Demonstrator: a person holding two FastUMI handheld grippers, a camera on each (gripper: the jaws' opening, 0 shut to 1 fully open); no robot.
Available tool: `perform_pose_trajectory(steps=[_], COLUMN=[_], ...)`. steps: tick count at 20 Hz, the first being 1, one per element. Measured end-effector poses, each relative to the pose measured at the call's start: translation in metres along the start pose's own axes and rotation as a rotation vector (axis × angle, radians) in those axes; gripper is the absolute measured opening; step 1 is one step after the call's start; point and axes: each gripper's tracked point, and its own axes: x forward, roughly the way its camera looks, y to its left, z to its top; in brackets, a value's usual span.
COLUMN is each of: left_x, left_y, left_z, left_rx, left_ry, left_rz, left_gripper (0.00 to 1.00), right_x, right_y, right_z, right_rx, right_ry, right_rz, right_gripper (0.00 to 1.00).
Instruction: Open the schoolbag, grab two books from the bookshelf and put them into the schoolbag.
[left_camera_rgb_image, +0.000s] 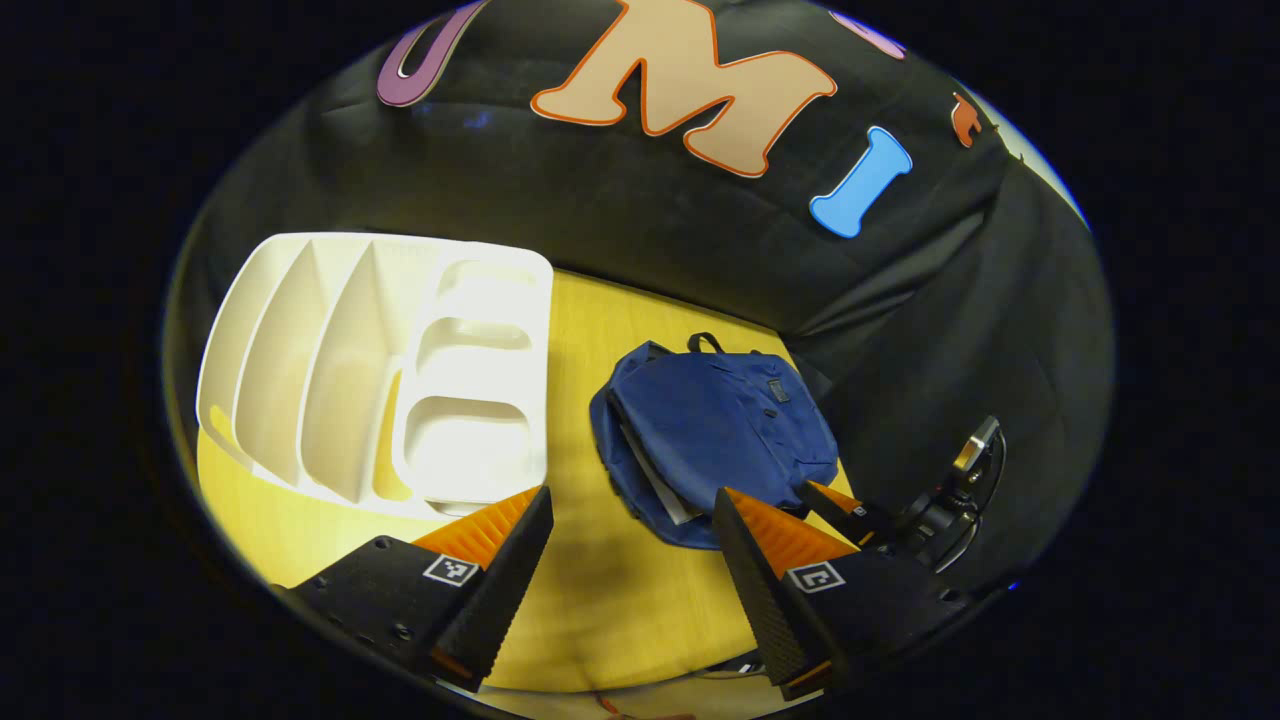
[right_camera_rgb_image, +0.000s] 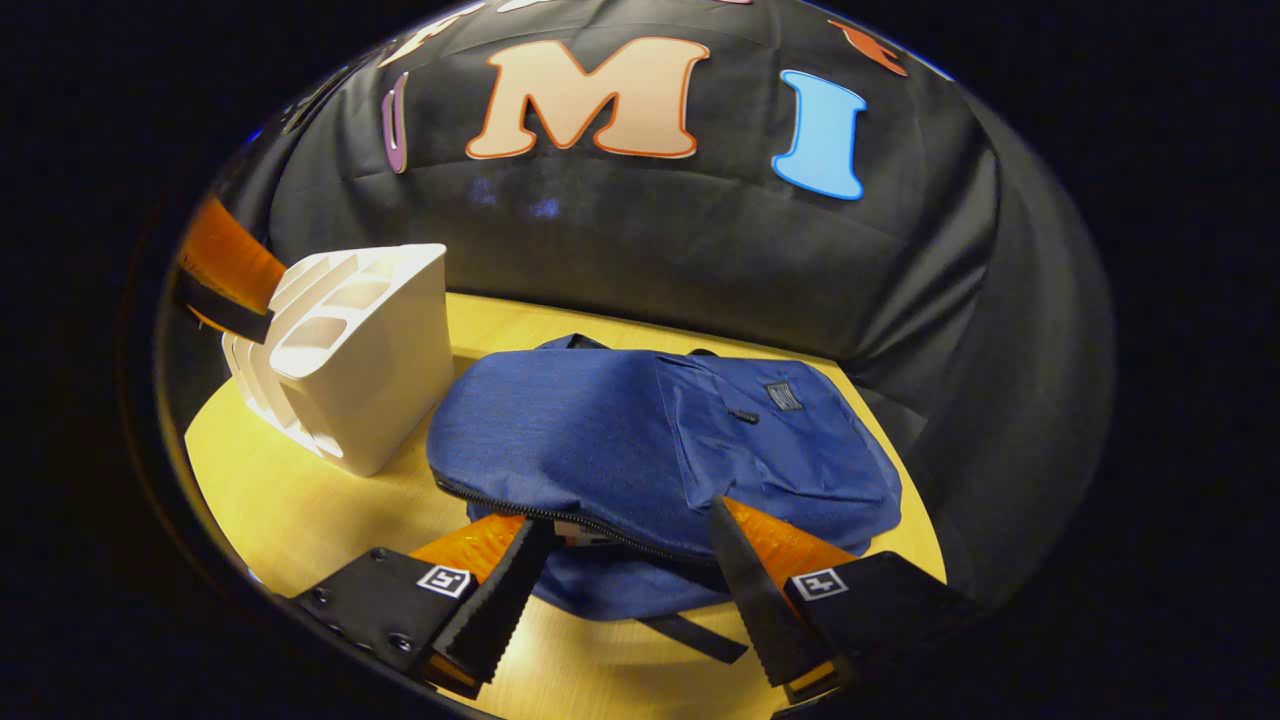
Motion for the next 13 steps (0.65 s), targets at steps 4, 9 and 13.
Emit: perform_pose_trajectory(steps=[4, 9, 13], left_x=[-0.018, -0.050, -0.082], left_y=[0.017, 0.034, 0.046], left_z=[0.005, 0.030, 0.061], left_rx=[-0.018, 0.014, 0.100], left_ry=[-0.030, -0.149, -0.319], left_rz=[0.052, 0.143, 0.253], left_gripper=[0.95, 0.96, 0.95], right_x=[-0.035, -0.085, -0.113], right_y=[0.007, 0.012, 0.026], right_z=[-0.001, 0.041, 0.115], right_rx=[0.093, 0.138, 0.135], right_ry=[0.004, -0.109, -0.297], right_rz=[0.015, 0.035, 0.058], right_gripper=[0.99, 1.00, 0.99])
